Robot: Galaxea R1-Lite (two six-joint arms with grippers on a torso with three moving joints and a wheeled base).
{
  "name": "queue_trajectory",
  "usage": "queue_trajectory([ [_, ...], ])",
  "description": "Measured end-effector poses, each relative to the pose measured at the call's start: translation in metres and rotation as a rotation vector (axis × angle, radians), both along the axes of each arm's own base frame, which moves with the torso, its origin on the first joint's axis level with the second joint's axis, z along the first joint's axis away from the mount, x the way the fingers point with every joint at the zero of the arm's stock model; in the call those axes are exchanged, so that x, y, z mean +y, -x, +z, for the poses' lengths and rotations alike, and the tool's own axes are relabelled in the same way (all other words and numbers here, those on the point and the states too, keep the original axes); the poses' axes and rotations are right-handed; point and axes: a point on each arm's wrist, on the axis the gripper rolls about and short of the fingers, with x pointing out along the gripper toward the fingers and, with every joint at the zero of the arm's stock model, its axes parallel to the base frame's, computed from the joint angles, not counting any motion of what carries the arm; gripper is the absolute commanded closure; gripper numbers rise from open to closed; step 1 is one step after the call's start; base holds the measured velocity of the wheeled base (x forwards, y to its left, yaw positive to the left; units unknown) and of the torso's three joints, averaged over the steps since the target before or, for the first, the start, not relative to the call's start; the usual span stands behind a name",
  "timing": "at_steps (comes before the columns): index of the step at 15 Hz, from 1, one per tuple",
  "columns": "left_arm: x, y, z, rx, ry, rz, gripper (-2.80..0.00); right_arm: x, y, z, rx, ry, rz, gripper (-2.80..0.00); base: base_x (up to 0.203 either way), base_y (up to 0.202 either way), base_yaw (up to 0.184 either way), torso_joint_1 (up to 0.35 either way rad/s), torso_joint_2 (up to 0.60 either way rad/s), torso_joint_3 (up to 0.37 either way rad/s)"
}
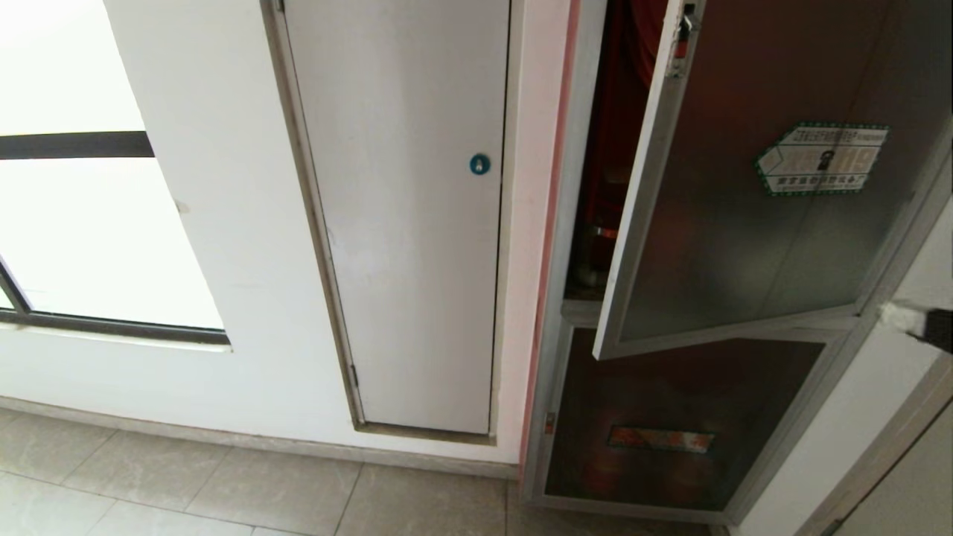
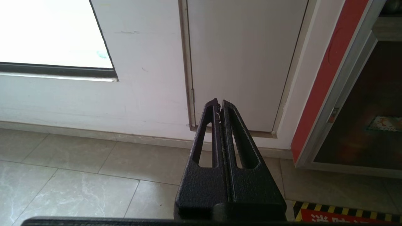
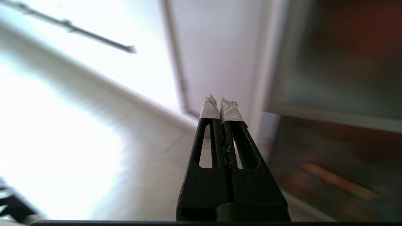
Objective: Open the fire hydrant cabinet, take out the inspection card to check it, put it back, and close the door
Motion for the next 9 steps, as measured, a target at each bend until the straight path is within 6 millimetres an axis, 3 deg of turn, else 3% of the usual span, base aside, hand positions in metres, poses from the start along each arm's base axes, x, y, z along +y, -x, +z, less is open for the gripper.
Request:
queue_trajectory([
  [2,0.000,0.000,0.000,0.000,0.000,0.000,0.00,0.020,-0.045,0.012,0.065,-0.028,0.080,0.00,0.000,0.000,0.000,0.000,0.00,0.000],
  [5,0.000,0.000,0.000,0.000,0.000,0.000,0.00,0.067,-0.104,0.009,0.107,-0.043,0.097,0.00,0.000,0.000,0.000,0.000,0.00,0.000],
  [9,0.000,0.000,0.000,0.000,0.000,0.000,0.00,0.122,-0.156,-0.010,0.055,-0.039,-0.040,0.00,0.000,0.000,0.000,0.000,0.00,0.000],
])
